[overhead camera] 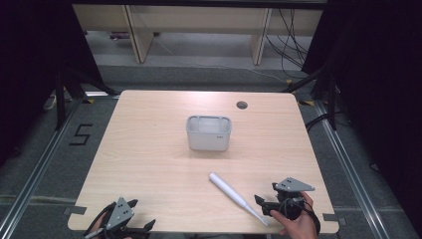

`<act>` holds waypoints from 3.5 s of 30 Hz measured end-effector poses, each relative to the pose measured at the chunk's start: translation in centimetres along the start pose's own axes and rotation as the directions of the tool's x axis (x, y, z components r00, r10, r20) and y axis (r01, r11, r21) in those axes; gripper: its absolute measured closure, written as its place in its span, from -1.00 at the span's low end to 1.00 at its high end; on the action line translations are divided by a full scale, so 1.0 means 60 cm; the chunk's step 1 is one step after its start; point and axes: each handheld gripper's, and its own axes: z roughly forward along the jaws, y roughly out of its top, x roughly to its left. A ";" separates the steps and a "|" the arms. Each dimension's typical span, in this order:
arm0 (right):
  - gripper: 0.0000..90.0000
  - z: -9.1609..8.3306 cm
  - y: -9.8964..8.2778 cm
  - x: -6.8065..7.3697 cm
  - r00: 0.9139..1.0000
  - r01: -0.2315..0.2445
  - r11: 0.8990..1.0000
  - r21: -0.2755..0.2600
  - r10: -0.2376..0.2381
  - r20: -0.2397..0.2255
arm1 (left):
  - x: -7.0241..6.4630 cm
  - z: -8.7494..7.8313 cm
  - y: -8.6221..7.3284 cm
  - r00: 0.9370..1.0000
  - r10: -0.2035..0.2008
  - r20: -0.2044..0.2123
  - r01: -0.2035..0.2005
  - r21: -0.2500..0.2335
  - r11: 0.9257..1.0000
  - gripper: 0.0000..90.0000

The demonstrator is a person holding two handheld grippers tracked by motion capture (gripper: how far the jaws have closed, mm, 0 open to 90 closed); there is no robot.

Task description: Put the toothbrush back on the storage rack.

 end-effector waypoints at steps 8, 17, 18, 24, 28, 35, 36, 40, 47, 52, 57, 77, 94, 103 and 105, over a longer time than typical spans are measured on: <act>-0.36 -0.002 0.003 0.007 1.000 -0.001 1.000 0.006 0.001 -0.009 | -0.003 0.002 0.000 1.000 -0.014 0.007 0.014 -0.010 1.000 -0.67; 0.01 -0.010 0.011 0.018 0.999 0.014 1.000 -0.019 -0.015 -0.038 | -0.001 0.001 0.001 1.000 -0.013 0.013 0.013 0.000 1.000 -0.67; 0.12 -0.010 0.013 0.026 0.999 0.005 1.000 -0.006 -0.005 -0.053 | -0.001 0.001 0.001 1.000 -0.015 0.014 0.015 0.000 1.000 -0.67; 0.35 -0.012 0.019 0.040 0.995 0.057 0.998 -0.036 -0.060 -0.078 | -0.002 0.002 0.001 1.000 -0.011 0.010 0.011 -0.001 1.000 -0.67; 0.44 -0.009 0.021 0.047 0.991 0.085 0.996 -0.037 -0.089 -0.099 | -0.001 0.003 0.000 1.000 -0.012 0.009 0.012 -0.006 1.000 -0.67; 0.54 -0.005 0.022 0.060 0.986 0.107 0.994 -0.033 -0.111 -0.128 | -0.002 0.001 0.001 1.000 -0.011 0.010 0.011 0.001 1.000 -0.67; 0.56 -0.005 0.022 0.062 0.985 0.109 0.994 -0.030 -0.112 -0.133 | -0.002 0.001 0.001 1.000 -0.013 0.010 0.013 0.001 1.000 -0.67; 0.67 -0.001 0.022 0.072 0.978 0.135 0.990 -0.028 -0.138 -0.154 | -0.002 0.002 0.000 1.000 -0.008 0.013 0.008 -0.003 1.000 -0.67; 0.92 0.005 0.021 0.091 0.962 0.189 0.982 -0.014 -0.188 -0.197 | -0.002 0.001 0.001 1.000 -0.010 0.013 0.010 0.002 1.000 -0.67; 0.96 0.011 0.018 0.094 0.958 0.212 0.977 0.007 -0.206 -0.198 | -0.002 0.001 0.001 1.000 -0.009 0.009 0.009 0.002 1.000 -0.67; 0.98 0.018 0.014 0.097 0.955 0.228 0.973 0.043 -0.214 -0.204 | -0.002 0.001 0.001 1.000 -0.010 0.012 0.010 0.001 1.000 -0.67; 0.98 0.033 0.002 0.098 0.948 0.281 0.949 0.146 -0.251 -0.194 | -0.002 0.001 0.001 1.000 -0.004 0.004 0.004 0.004 1.000 -0.67; 0.98 0.034 0.002 0.067 0.954 0.285 0.946 0.153 -0.264 -0.144 | -0.002 0.001 0.001 1.000 -0.003 0.019 0.003 0.002 1.000 -0.67; 0.98 0.033 0.007 0.057 0.966 0.250 0.955 0.163 -0.235 -0.104 | -0.003 0.001 0.001 1.000 -0.004 0.015 0.004 0.004 1.000 -0.67; 0.98 0.036 0.010 0.049 0.964 0.260 0.954 0.152 -0.248 -0.094 | -0.002 0.001 0.001 1.000 -0.004 0.015 0.004 0.003 1.000 -0.67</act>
